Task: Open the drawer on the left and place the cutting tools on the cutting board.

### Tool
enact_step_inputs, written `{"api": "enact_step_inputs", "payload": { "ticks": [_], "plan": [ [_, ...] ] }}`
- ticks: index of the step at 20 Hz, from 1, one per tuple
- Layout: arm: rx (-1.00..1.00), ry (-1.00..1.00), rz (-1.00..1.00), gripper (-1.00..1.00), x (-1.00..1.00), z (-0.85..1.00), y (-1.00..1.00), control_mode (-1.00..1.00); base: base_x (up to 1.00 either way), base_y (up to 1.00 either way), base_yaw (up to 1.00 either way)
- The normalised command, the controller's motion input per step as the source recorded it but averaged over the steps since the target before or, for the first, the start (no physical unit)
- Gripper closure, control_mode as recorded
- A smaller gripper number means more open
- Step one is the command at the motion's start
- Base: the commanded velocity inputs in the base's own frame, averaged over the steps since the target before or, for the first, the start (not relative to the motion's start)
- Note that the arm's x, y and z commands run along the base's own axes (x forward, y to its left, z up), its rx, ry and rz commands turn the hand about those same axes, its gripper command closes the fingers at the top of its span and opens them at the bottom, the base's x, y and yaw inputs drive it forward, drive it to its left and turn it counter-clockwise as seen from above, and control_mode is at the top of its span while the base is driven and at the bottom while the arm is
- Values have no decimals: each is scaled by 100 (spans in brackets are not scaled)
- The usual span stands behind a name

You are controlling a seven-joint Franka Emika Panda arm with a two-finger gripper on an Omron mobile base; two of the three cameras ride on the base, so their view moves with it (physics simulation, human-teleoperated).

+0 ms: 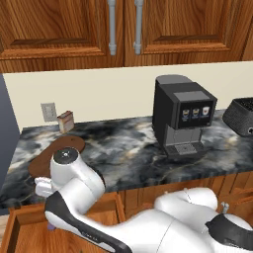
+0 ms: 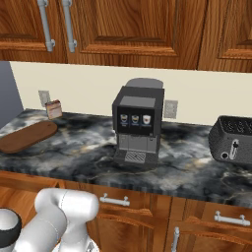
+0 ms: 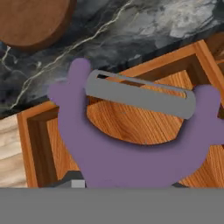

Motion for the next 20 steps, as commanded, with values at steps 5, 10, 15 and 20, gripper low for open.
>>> {"api": "enact_step_inputs", "payload": {
  "ticks": [5,10,15,20],
  "plan": [
    [3,-12,-7,100,84,66,-47,-100,0,0,0],
    [5,-5,-2,100,8,0,-11,-100,0,0,0],
    [33,-15,-17,100,0,-15,-73,-100,0,0,0],
    [8,-2,-4,100,0,0,-8,-100,0,0,0]
  ]
}}
